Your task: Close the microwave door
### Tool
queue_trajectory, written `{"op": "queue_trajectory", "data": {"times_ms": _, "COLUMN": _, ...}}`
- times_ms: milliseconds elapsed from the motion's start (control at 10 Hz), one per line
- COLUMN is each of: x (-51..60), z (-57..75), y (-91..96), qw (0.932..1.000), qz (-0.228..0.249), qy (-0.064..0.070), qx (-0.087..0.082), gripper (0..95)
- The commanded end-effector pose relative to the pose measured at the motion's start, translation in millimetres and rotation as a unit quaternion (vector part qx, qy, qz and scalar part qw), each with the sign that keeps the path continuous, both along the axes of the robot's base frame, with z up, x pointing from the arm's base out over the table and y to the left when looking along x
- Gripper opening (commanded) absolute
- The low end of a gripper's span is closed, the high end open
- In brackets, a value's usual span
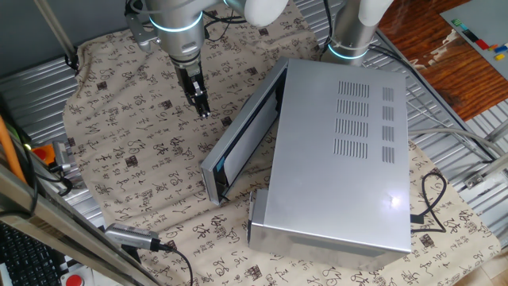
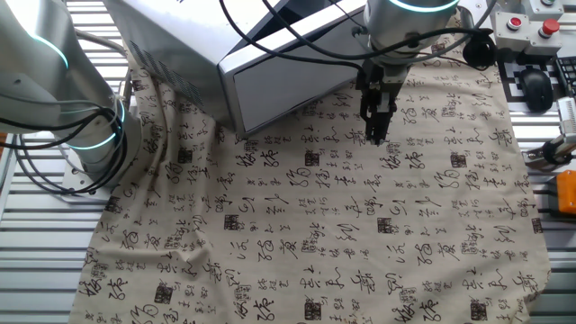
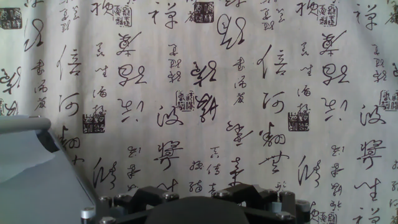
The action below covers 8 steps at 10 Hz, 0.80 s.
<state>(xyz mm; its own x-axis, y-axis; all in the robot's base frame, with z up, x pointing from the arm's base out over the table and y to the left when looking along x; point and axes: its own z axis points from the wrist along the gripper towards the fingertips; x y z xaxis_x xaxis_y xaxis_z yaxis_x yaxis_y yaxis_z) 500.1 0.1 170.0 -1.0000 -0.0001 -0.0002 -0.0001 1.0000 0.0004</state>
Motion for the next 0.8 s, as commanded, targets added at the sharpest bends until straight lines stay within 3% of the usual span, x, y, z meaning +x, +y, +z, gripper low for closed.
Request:
{"op": "queue_trajectory", "data": {"times_ms": 100, "x": -0.1, "z": 0.0, "y": -0.1, "qw": 0.9992, "qz": 0.040, "qy": -0.004, "qx": 0.006, "gripper": 0.0}}
{"op": "queue_trajectory", "data": {"times_ms": 800, "x": -0.2, "z": -0.1, "y": -0.1, "qw": 0.9993, "qz": 0.037, "qy": -0.004, "qx": 0.006, "gripper": 0.0}}
